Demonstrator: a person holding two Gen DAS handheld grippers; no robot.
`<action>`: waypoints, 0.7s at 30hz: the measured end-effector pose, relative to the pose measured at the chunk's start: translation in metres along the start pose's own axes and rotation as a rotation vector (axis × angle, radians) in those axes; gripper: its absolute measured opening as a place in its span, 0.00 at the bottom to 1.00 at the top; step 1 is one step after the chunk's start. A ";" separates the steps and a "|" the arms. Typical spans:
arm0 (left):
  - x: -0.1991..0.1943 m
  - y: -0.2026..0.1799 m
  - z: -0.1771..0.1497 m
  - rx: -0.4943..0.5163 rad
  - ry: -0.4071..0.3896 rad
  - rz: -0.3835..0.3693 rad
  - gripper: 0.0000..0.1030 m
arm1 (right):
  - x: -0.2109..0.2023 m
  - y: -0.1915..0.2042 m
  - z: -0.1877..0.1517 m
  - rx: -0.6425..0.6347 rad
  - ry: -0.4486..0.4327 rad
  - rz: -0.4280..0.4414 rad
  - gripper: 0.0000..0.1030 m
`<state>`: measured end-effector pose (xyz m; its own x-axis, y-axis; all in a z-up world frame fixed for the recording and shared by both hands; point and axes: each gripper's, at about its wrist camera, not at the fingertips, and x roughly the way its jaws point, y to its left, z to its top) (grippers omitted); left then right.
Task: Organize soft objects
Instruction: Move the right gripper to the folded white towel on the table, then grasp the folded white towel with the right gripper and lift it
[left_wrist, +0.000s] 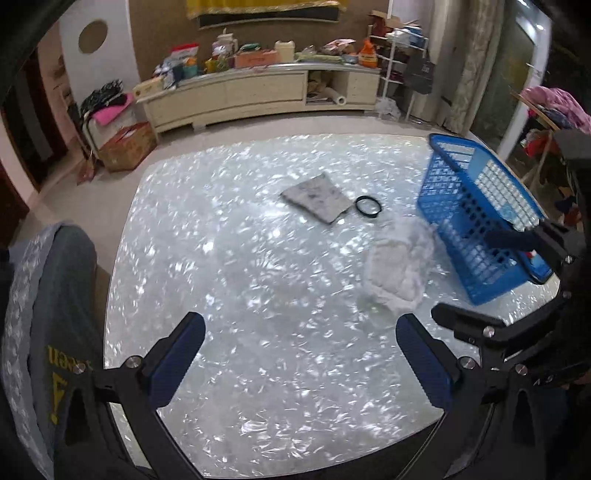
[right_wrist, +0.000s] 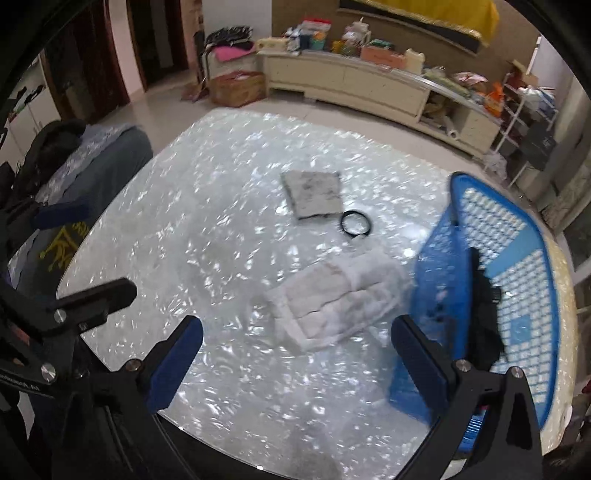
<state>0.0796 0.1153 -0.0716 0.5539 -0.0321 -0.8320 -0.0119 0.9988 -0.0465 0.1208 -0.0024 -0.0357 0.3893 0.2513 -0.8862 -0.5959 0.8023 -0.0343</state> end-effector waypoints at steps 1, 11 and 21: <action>0.003 0.004 -0.002 -0.007 0.006 -0.003 1.00 | 0.007 0.003 0.001 -0.004 0.013 0.007 1.00; 0.059 0.031 -0.013 -0.060 0.099 0.000 1.00 | 0.076 0.013 -0.001 -0.031 0.153 0.056 0.96; 0.103 0.026 -0.012 -0.050 0.165 0.012 1.00 | 0.120 -0.008 0.001 0.010 0.214 0.023 0.96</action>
<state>0.1264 0.1378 -0.1654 0.4090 -0.0300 -0.9120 -0.0613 0.9963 -0.0603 0.1731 0.0213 -0.1411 0.2174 0.1495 -0.9646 -0.5954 0.8034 -0.0096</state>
